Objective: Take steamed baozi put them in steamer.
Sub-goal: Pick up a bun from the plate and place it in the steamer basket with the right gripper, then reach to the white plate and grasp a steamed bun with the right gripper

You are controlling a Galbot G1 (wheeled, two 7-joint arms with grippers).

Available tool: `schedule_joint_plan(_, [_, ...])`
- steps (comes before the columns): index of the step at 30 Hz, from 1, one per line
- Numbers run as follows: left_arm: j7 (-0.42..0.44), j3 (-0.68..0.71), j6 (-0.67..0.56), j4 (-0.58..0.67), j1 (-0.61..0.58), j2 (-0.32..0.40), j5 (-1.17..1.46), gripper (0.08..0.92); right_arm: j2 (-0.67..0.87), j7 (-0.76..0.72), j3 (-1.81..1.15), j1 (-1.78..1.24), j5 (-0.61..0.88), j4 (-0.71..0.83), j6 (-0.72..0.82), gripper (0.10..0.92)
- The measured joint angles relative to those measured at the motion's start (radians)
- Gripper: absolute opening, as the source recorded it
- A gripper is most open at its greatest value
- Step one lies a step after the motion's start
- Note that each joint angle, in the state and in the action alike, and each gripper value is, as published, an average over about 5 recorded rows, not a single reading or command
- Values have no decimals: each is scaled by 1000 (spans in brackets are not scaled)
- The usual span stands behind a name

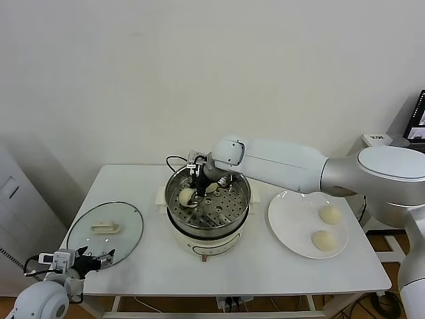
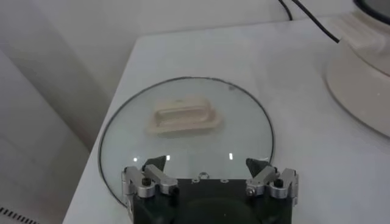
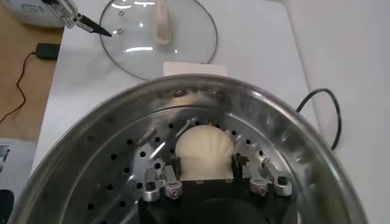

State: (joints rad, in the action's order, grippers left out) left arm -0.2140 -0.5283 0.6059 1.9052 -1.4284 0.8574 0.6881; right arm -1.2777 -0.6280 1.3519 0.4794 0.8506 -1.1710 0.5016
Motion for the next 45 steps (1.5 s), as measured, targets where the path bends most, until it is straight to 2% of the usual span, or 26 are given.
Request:
schedule_joint_plan(6, [0, 0, 0, 0, -1, 3, 0, 823, 6, -3, -10, 8, 0, -1, -1, 752])
schedule_joint_plan(11, [-1, 0, 0, 5, 0, 6, -1, 823, 35, -40, -4, 46, -7, -15, -12, 819])
schedule_joint_plan(19, [-2, -2, 2, 18, -6, 4, -2, 823, 177, -185, 58, 181, -63, -74, -73, 823])
schedule_joint_plan(29, [-2, -4, 5, 32, -5, 2, -1, 823, 430, -401, 143, 277, -214, -118, -217, 823])
schedule_joint_plan(36, [-3, -4, 5, 34, -3, 2, -1, 823, 572, -497, 130, 245, -367, -107, -321, 823])
schedule_joint_plan(45, [-4, -3, 7, 35, -2, 5, -2, 823, 651, -560, 38, 116, -555, -61, -424, 823])
